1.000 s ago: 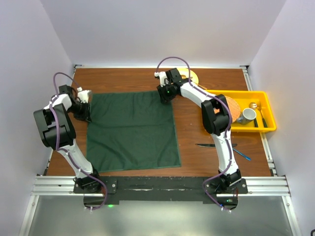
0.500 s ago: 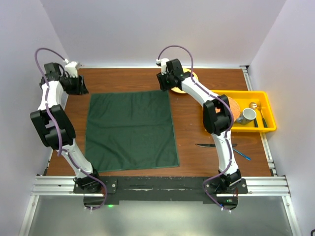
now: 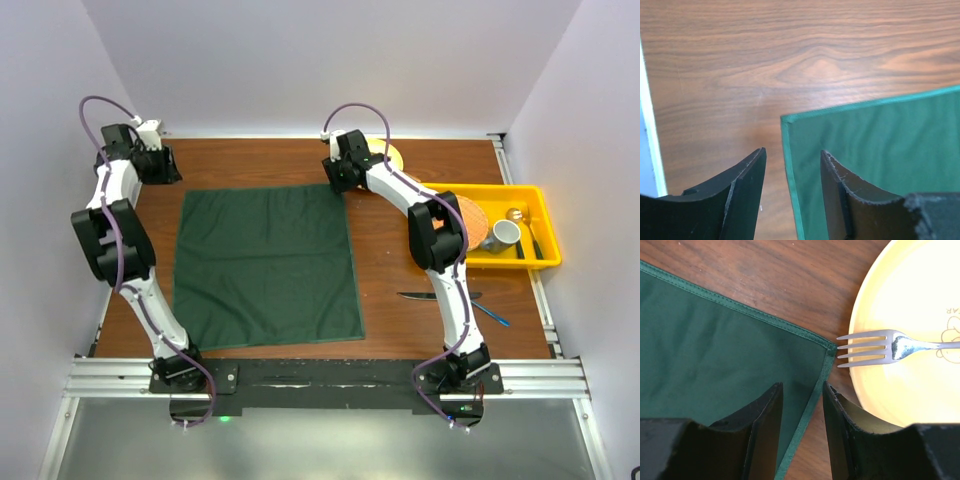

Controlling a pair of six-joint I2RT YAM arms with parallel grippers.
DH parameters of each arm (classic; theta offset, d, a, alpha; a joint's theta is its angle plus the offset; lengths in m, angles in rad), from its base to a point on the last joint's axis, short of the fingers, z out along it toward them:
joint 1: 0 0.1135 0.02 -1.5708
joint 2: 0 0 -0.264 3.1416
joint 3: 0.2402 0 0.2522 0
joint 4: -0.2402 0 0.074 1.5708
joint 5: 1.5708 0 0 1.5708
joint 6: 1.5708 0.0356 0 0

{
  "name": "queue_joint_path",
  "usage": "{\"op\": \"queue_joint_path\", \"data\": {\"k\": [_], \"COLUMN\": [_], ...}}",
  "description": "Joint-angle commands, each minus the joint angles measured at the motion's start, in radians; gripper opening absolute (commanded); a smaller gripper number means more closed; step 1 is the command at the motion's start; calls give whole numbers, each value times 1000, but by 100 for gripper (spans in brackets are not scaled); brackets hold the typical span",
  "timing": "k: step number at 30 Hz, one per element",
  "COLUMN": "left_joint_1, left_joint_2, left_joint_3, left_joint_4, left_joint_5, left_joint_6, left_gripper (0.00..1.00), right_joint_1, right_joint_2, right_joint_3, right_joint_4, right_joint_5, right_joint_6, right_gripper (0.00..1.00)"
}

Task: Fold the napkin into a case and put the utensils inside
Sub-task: Pick up the flattened napkin from the center of the board.

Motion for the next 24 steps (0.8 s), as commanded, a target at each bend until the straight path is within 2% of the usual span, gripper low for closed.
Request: {"op": "queue_joint_path", "data": {"k": [1,12,24], "left_joint_1": [-26,-92,-109], "left_joint_2": [99,241,249], "left_joint_3": [82,184,116], "left_joint_4": [33,20,52], "left_joint_5": [-65,-165,-254], "left_joint_6": [-10,10,-8], "left_gripper": [50,43,40], "right_joint_1": [1,0,0], "right_joint_2": [-46,-90,-115], "right_joint_3": [4,2,10], "right_joint_4": [25,-13,-33], "right_joint_5": [-9,-88,-120], "right_joint_6": [37,55,54], "right_gripper": [41,43,43]}}
